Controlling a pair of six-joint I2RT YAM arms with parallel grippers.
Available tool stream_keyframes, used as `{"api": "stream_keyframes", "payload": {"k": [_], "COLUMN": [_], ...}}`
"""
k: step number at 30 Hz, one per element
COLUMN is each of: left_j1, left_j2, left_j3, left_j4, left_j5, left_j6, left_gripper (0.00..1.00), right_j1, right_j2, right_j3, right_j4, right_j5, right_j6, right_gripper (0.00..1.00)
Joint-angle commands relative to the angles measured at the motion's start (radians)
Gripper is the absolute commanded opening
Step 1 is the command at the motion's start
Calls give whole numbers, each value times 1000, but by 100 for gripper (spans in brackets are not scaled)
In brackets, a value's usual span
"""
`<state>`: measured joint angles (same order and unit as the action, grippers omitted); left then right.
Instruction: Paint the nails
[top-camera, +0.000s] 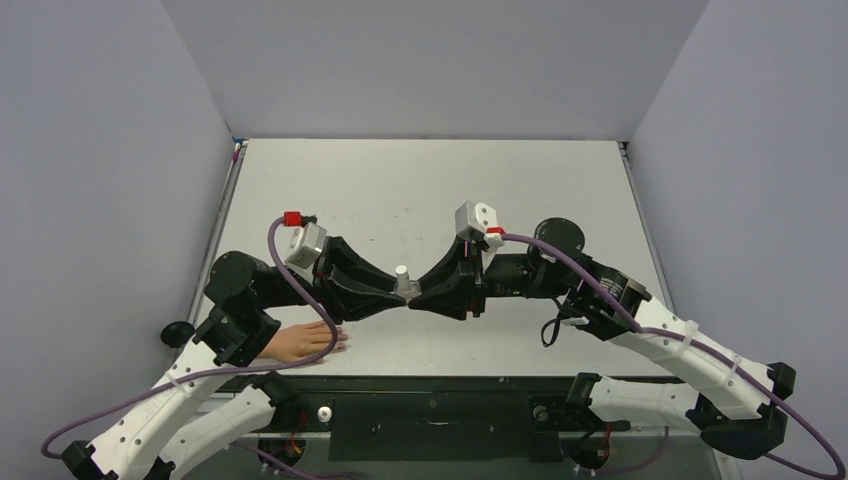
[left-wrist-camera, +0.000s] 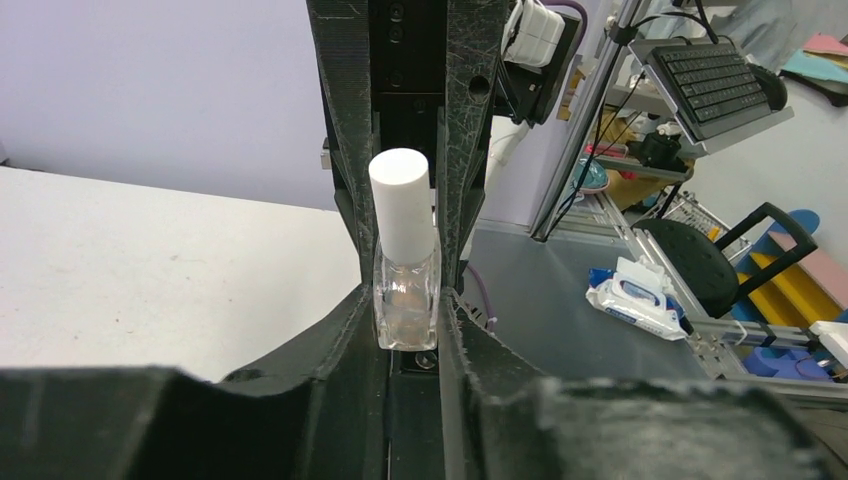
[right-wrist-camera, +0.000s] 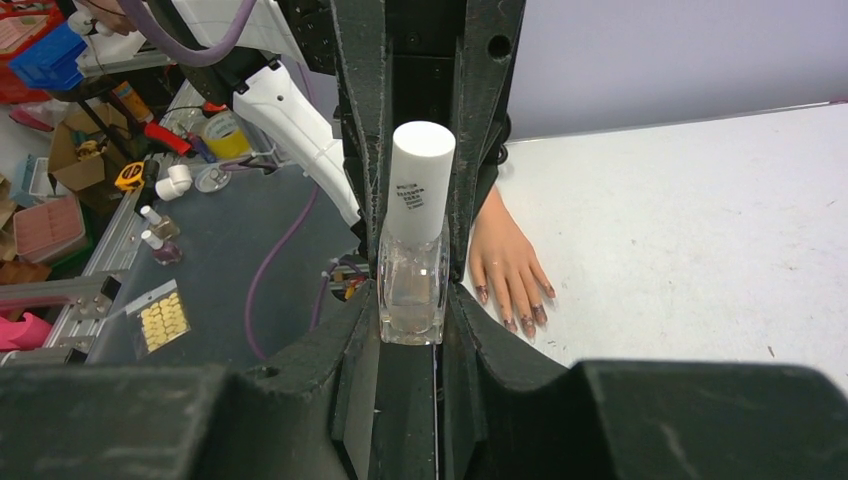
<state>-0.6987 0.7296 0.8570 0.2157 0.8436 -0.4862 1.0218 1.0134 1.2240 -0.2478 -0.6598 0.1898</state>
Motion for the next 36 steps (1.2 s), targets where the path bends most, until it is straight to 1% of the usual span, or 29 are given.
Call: {"api": "stream_keyframes", "payload": {"k": [1, 3, 5, 10, 12, 14, 15, 17, 18, 19, 21, 23, 24, 26, 31, 35, 36], "left_j1": [-6, -6, -5, -7, -7, -7, -7, -6, -6, -7, -7, -6, -7, -7, -6, -6, -6], "left_j2": [3, 3, 5, 13, 17, 21, 23, 25, 25, 25, 25, 24, 24, 21, 17, 14, 13], "left_j3": [60, 83, 102, 129, 140, 148, 149, 148, 145, 143, 136, 133, 131, 131, 127, 121, 120], "left_j4": [-65, -123, -184, -213, -247, -266, -272, -273, -271, -267, -259, -255, -254, -250, -243, -232, -231], "left_j5": [25, 29, 30, 44, 47, 47, 45, 39, 37, 35, 32, 29, 27, 22, 7, 1, -2], "left_j6": [55, 86, 108, 125, 133, 141, 142, 143, 144, 142, 138, 135, 134, 133, 130, 125, 123], "left_gripper": [29, 35, 37, 39, 36, 27, 24, 14, 5, 1, 0, 0, 0, 0, 0, 0, 0], "right_j1": [0, -1, 0, 0, -1, 1, 1, 1, 1, 2, 3, 3, 3, 3, 4, 4, 4], "right_j2": [15, 16, 16, 14, 13, 12, 12, 13, 13, 13, 11, 4, 2, -5, -12, -10, -9], "right_j3": [32, 35, 34, 34, 33, 32, 31, 32, 32, 31, 32, 32, 32, 31, 27, 20, 19], "right_j4": [65, 55, 48, 35, 33, 32, 31, 31, 31, 31, 33, 45, 47, 51, 58, 81, 85], "right_j5": [-6, -9, -11, -15, -17, -19, -22, -25, -26, -27, -23, -17, -13, -4, -4, -12, -13], "right_j6": [-4, -6, -8, -11, -12, -13, -13, -13, -13, -14, -11, -3, 0, -2, 1, 20, 22], "right_gripper": [0, 0, 0, 0, 0, 0, 0, 0, 0, 0, 0, 6, 14, 21, 26, 33, 33]}}
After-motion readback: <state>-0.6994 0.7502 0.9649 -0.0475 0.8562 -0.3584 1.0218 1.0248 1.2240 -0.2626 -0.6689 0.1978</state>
